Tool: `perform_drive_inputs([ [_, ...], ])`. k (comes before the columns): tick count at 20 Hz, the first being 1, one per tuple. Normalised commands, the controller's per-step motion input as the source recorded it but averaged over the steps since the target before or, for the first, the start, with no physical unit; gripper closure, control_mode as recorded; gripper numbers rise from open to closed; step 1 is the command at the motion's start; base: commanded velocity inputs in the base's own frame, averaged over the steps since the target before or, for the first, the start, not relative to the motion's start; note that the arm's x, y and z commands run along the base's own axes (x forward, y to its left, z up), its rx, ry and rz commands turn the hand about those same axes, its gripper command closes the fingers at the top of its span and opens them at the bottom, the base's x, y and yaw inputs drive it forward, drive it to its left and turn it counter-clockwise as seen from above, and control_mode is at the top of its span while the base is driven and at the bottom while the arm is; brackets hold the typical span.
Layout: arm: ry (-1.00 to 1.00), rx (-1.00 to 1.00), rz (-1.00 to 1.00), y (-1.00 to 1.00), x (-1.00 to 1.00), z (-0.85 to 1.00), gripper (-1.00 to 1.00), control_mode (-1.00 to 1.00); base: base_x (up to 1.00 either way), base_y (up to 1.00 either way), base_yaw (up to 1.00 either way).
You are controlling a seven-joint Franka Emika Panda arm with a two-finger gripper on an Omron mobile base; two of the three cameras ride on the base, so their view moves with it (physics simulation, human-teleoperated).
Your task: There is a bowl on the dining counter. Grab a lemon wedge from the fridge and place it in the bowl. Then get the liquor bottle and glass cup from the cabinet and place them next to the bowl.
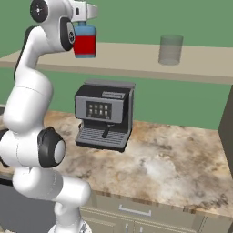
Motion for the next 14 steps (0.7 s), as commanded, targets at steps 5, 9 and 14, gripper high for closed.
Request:
perform_drive_inputs([
  [5,0.0,0.02,0.0,0.06,-0.21,0.0,1.0,-1.0,0.0,0.0,0.0],
  [9,0.0,0.04,0.01,0.0,-0.5,0.0,1.0,-1.0,0.0,0.0,0.0],
  [14,0.0,0.05,0.01,0.0,-0.8,0.18,1.0,-1.0,0.0,0.0,0.0],
])
